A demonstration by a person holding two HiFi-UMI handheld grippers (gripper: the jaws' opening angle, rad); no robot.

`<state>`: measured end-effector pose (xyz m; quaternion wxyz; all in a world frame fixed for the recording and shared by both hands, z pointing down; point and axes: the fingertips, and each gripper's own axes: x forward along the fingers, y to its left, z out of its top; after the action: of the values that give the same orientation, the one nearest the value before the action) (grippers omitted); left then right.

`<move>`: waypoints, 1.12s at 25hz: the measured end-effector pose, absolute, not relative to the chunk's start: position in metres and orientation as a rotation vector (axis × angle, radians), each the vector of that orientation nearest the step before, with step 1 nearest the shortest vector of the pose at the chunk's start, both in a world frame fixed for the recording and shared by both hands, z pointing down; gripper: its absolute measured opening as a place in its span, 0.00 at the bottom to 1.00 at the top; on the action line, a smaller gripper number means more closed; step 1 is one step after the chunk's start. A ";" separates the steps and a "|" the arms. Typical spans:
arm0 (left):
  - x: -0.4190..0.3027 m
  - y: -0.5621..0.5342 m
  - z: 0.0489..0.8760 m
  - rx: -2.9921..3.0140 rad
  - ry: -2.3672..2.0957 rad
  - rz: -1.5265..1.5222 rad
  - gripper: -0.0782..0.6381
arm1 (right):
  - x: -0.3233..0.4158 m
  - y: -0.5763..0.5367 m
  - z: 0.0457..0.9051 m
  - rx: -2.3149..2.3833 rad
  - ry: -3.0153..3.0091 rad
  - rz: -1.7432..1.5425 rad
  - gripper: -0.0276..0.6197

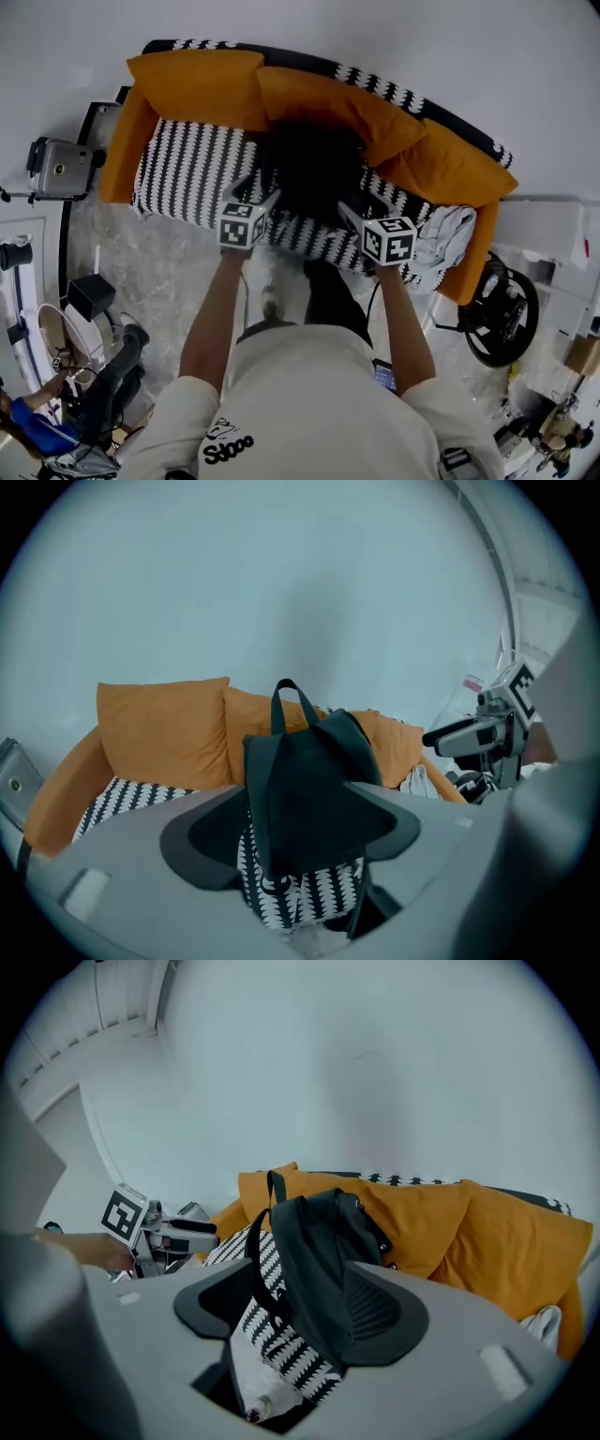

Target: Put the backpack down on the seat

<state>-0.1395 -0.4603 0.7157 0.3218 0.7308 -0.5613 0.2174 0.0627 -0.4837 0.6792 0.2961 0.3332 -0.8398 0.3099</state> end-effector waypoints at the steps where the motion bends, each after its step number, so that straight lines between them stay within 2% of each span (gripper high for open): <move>1: -0.142 -0.454 0.711 1.923 -1.481 0.565 0.57 | 0.062 -0.478 0.675 0.893 -2.238 0.816 0.51; 9: -0.168 -0.404 0.666 1.975 -1.559 0.510 0.54 | 0.062 -0.440 0.617 0.979 -2.309 0.707 0.49; 20: -0.191 -0.330 0.574 2.130 -1.659 0.398 0.42 | 0.076 -0.379 0.521 1.181 -2.378 0.519 0.36; 24: -0.190 -0.303 0.546 2.194 -1.652 0.379 0.38 | 0.079 -0.351 0.495 1.243 -2.386 0.493 0.29; 28: -0.189 -0.280 0.517 2.265 -1.664 0.338 0.26 | 0.082 -0.326 0.476 1.313 -2.358 0.463 0.12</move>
<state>-0.1890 -0.2800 0.5170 0.1549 0.7904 -0.5809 0.1178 0.0822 -0.3257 0.4761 0.2004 0.4697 -0.8437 0.1656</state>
